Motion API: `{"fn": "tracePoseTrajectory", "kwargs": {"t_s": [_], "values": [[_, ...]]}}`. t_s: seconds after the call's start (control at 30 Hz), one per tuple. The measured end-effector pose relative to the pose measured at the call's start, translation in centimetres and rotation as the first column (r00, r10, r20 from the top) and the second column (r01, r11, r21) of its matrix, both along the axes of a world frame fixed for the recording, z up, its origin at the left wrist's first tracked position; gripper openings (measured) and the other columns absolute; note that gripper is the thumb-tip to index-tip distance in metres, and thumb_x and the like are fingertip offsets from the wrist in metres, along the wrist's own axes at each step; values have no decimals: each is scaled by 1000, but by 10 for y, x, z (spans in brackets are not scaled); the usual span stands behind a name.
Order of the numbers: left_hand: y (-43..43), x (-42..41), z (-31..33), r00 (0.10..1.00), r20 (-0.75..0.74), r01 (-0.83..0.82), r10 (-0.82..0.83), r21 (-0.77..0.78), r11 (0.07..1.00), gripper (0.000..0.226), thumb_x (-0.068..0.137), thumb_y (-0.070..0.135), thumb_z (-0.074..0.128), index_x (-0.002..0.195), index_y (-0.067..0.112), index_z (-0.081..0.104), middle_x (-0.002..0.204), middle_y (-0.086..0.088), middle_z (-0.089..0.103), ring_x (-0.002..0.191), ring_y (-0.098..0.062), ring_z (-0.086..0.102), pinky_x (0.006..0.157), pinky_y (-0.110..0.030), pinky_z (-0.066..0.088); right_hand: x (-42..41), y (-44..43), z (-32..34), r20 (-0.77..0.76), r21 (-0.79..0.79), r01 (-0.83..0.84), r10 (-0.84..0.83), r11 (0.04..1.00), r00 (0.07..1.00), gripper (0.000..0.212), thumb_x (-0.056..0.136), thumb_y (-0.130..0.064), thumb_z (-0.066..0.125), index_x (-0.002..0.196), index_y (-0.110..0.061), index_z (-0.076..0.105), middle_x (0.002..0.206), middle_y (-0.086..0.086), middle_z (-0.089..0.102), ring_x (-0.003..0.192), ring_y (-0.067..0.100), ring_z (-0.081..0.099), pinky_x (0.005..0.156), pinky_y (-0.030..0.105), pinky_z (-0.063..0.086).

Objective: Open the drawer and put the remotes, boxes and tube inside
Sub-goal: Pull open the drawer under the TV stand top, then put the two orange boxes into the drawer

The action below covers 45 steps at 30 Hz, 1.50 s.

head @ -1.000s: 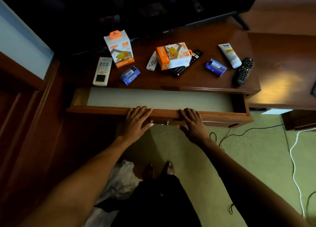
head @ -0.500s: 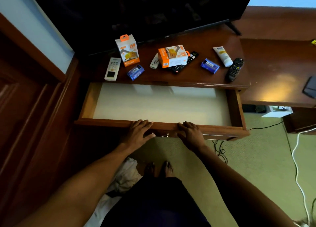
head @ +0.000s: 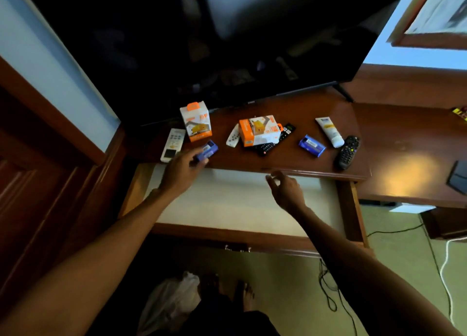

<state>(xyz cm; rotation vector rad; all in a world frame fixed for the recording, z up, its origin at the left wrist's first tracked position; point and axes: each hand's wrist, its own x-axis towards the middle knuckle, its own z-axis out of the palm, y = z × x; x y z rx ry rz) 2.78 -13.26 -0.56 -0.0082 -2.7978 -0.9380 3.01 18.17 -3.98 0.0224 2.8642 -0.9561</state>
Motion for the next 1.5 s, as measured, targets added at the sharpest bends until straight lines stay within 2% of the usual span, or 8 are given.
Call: {"fn": "tracePoseTrajectory", "kwargs": {"t_s": [0.13,0.4,0.57,0.73,1.07,1.13,1.33,1.5], "values": [[-31,-63,18,989,-146,-36,36,3,999,51,86,39,70,128,13,58,127,-10,60,115,-28,58,96,-39,48,-67,-24,29,50,-110,164,-159,980,986,43,90,-53,50,114,-17,49,114,20,66,105,43,60,79,45,47],[-54,-136,-2,1000,-21,-18,16,-130,991,81,80,33,77,148,32,34,154,-13,31,137,-35,37,107,-49,40,-138,-55,29,29,-122,341,-340,932,940,75,86,-51,61,141,-8,34,143,20,42,130,39,43,98,50,42],[-65,-153,-18,995,-9,95,-97,-149,984,77,88,21,70,150,34,27,149,-9,34,134,-29,40,94,-47,53,-145,-69,13,111,-65,429,-421,901,900,106,69,-69,67,146,-8,27,148,20,36,135,40,36,105,53,38],[-59,-164,-7,971,-57,229,-230,-32,973,59,93,15,63,147,27,40,139,-7,38,128,-22,47,75,-33,61,-151,-75,10,133,-132,495,-479,859,868,117,61,-65,77,148,-7,23,150,18,36,137,38,34,109,53,35],[-25,-198,29,959,-20,281,-281,147,948,60,91,16,67,146,24,44,130,-6,48,114,-13,52,82,-19,50,-155,-81,13,109,-518,476,-497,710,861,88,57,-17,91,127,-17,38,131,10,58,120,24,55,97,39,49],[-19,-198,31,960,14,273,-279,172,946,61,90,15,68,145,25,45,128,-1,48,111,-9,52,72,-6,47,-155,-84,12,85,-573,447,-493,687,866,87,58,-12,90,125,-21,37,130,9,58,117,19,54,97,41,50],[-9,-195,32,947,77,287,-312,234,929,61,90,8,67,144,24,45,133,-7,50,111,-6,50,65,3,44,-159,-86,8,96,-631,448,-510,633,855,86,64,-5,86,130,-21,33,129,12,59,119,26,59,93,48,55],[-14,-186,46,958,74,246,-277,278,928,62,90,8,67,145,24,44,131,-3,50,110,-6,52,69,-5,52,-156,-80,21,1,-628,394,-505,671,863,69,69,-2,80,118,-27,38,123,13,61,115,28,62,82,47,61]]}}
